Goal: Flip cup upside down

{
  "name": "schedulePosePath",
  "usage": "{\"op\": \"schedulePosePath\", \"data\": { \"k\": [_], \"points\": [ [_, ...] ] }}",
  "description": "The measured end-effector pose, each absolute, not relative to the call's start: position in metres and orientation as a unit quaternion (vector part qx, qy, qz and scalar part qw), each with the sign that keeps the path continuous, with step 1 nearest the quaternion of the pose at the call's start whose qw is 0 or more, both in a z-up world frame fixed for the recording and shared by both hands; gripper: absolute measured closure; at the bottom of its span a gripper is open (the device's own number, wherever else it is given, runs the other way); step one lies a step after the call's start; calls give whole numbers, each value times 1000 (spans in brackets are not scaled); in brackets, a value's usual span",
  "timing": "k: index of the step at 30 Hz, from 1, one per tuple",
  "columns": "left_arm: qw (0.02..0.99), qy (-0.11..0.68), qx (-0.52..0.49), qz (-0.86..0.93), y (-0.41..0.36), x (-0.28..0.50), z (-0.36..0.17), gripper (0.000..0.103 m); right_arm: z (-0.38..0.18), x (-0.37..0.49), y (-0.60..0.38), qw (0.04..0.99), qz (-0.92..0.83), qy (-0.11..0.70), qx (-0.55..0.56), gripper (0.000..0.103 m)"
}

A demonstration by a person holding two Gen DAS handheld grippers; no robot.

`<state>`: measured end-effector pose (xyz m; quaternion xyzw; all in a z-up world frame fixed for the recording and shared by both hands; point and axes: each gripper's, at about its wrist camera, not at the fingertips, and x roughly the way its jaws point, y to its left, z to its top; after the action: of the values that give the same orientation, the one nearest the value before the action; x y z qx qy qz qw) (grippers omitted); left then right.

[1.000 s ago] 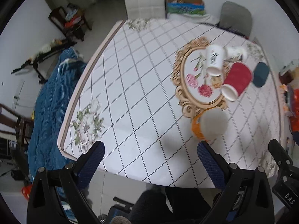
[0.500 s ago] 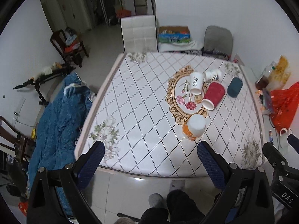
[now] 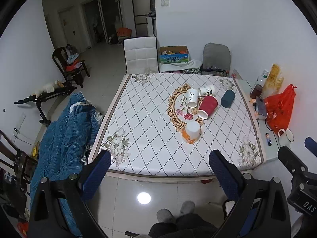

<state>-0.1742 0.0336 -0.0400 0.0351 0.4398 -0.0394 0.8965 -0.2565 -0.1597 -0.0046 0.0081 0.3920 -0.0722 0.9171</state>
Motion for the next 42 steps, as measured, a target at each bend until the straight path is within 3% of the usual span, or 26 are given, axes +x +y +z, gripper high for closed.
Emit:
{"op": "schedulePosePath", "data": {
  "k": [10,42],
  "points": [
    [902,429,26,-37,21,-203,-25,2,24,-296,-171,926,-61,372,4,2],
    [902,430,21,-25,14,-214,-11,2,12,-277,-184,917,-41,397,16,2]
  ]
}}
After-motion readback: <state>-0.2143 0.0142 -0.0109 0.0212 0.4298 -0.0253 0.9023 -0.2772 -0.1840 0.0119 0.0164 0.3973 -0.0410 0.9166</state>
